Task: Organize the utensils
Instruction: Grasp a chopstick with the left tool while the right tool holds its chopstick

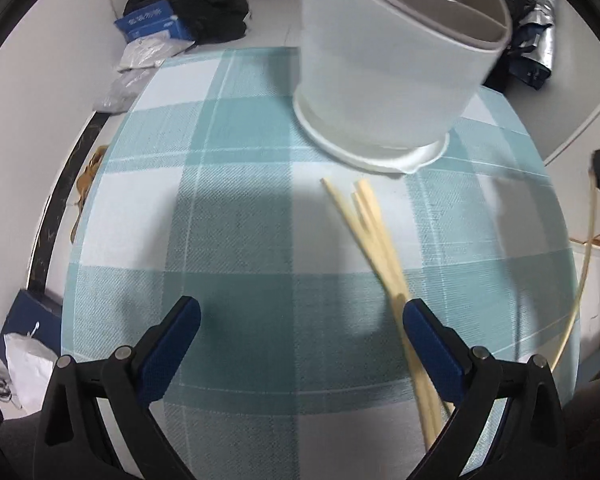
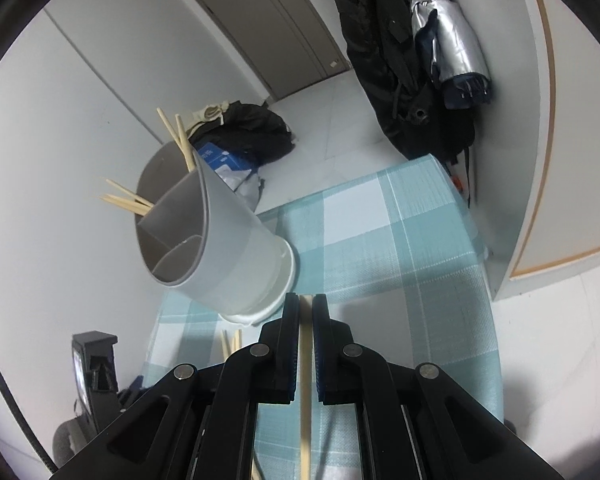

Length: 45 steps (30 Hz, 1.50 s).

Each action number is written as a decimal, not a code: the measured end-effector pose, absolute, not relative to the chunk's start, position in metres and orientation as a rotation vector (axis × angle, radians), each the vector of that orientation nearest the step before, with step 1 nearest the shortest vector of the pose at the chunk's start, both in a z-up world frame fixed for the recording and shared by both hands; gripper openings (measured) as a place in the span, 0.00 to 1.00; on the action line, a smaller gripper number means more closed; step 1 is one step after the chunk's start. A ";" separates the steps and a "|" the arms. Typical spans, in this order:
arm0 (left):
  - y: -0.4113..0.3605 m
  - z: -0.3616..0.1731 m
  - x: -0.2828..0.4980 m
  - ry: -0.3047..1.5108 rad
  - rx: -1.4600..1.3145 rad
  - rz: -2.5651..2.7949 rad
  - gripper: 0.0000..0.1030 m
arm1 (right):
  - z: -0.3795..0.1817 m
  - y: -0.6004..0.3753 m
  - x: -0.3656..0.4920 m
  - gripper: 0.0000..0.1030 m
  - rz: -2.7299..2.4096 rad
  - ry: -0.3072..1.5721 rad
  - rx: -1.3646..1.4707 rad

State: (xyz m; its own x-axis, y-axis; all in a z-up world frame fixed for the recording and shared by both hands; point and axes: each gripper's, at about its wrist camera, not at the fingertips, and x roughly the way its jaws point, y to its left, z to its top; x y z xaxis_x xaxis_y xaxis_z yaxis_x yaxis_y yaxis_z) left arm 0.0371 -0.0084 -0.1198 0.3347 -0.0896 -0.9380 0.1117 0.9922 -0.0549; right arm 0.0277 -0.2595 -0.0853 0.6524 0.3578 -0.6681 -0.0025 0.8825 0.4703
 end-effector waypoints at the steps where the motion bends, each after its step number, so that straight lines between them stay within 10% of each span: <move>1: -0.005 -0.120 0.038 1.226 0.022 -0.118 0.97 | -0.084 -0.261 0.027 0.06 0.214 0.840 0.466; 25: 0.018 -0.128 0.085 1.272 -0.275 -0.041 0.82 | -0.077 -0.268 0.022 0.06 0.213 0.812 0.481; 45: -0.004 -0.132 0.095 1.389 -0.153 0.134 0.02 | -0.072 -0.273 0.018 0.06 0.206 0.805 0.504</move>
